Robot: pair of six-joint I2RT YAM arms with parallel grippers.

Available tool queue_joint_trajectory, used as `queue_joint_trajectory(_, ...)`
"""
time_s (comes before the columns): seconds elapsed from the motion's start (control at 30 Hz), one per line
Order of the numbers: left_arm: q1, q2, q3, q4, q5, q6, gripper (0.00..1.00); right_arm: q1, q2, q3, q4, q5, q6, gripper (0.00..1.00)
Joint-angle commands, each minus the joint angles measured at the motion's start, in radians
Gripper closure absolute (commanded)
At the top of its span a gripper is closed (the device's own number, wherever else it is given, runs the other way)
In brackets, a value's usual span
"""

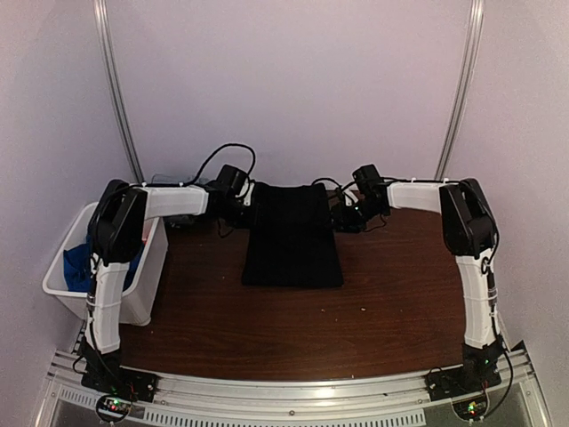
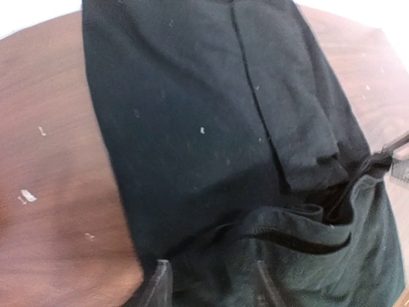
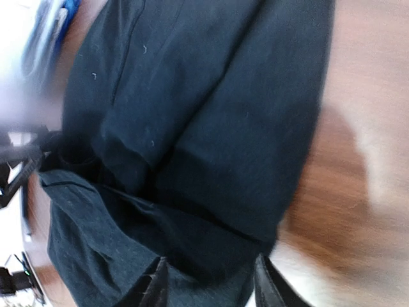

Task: Fold and stack the mixed laundry pile
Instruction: Fold the rectangle-folded T-shirt at the center of the board, then pick up the 2/3-rectangle-folded T-shirt from the center of the board.

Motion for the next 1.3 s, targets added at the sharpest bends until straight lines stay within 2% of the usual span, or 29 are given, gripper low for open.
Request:
queue_joint_trajectory(0.0, 0.038, -0.132, 0.024, -0.039, 0.047, 0.06, 0.38, -0.052, -0.144, 0.041, -0.035, -0.044, 0.001, 0.41)
queue_joint_trajectory(0.03, 0.038, -0.158, 0.01, -0.049, 0.056, 0.068, 0.31, -0.054, -0.167, 0.036, -0.047, -0.062, -0.01, 0.33)
queue_joint_trajectory(0.07, 0.038, -0.184, -0.005, -0.065, 0.071, 0.08, 0.29, -0.054, -0.195, 0.029, -0.065, -0.081, -0.024, 0.25)
queue_joint_trajectory(0.13, 0.038, -0.241, -0.064, -0.08, 0.119, 0.093, 0.28, -0.051, -0.234, -0.006, -0.094, -0.12, -0.032, 0.25)
queue_joint_trajectory(0.23, 0.028, -0.351, -0.244, -0.008, 0.217, 0.051, 0.32, -0.031, -0.315, -0.145, -0.073, -0.186, -0.012, 0.28)
queue_joint_trajectory(0.3, -0.004, -0.41, -0.349, 0.017, 0.242, 0.041, 0.37, -0.002, -0.366, -0.23, -0.043, -0.221, 0.015, 0.34)
queue_joint_trajectory(0.43, -0.087, -0.465, -0.491, 0.089, 0.276, -0.026, 0.56, 0.071, -0.437, -0.389, 0.078, -0.301, 0.12, 0.48)
queue_joint_trajectory(0.5, -0.133, -0.468, -0.554, 0.164, 0.296, -0.073, 0.6, 0.115, -0.446, -0.453, 0.154, -0.323, 0.168, 0.52)
queue_joint_trajectory(0.7, -0.199, -0.397, -0.623, 0.346, 0.323, -0.202, 0.63, 0.201, -0.388, -0.564, 0.391, -0.374, 0.308, 0.57)
queue_joint_trajectory(0.87, -0.193, -0.332, -0.654, 0.396, 0.315, -0.251, 0.63, 0.173, -0.289, -0.639, 0.526, -0.397, 0.375, 0.6)
queue_joint_trajectory(1.1, -0.139, -0.353, -0.757, 0.361, 0.259, -0.231, 0.63, 0.094, -0.276, -0.711, 0.424, -0.373, 0.249, 0.61)
queue_joint_trajectory(1.27, -0.134, -0.426, -0.8, 0.29, 0.237, -0.186, 0.63, 0.053, -0.348, -0.708, 0.274, -0.297, 0.172, 0.61)
